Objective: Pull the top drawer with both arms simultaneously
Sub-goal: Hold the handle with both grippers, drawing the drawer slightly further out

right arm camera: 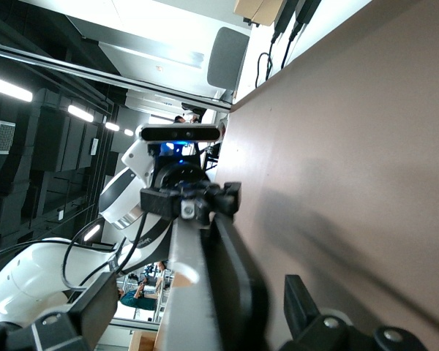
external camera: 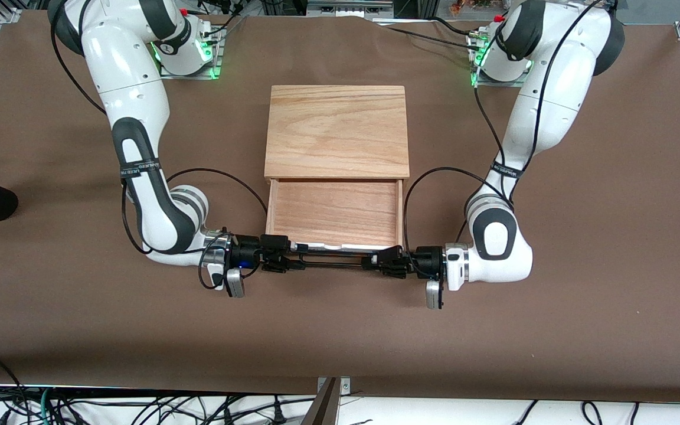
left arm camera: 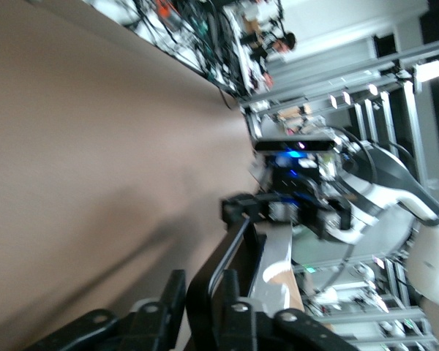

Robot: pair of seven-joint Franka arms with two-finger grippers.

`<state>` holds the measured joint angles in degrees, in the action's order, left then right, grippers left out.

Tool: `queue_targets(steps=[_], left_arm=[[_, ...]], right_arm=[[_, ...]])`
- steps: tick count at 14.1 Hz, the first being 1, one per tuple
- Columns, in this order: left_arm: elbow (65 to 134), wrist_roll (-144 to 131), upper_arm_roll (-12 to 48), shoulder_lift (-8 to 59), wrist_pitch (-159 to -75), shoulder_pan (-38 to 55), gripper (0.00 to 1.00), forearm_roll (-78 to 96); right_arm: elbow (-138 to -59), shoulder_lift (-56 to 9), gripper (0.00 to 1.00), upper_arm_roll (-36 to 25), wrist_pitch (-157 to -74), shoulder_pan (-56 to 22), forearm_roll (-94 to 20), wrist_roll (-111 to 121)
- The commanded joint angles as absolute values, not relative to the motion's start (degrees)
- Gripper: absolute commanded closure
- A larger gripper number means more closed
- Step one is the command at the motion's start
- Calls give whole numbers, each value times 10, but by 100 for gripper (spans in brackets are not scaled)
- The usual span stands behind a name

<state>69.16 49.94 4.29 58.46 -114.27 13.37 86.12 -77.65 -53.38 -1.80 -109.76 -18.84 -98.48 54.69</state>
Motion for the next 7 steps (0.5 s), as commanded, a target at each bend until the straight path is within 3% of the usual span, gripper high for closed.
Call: queue_targets(steps=[1, 7], left_arm=[[664, 508, 39, 599, -1150, 132, 58, 870], [664, 501, 39, 593, -1147, 128, 58, 851]], right_arm=[[-777, -535, 0, -16, -1091, -188, -986, 554], [-776, -531, 0, -18, -1091, -188, -983, 549]])
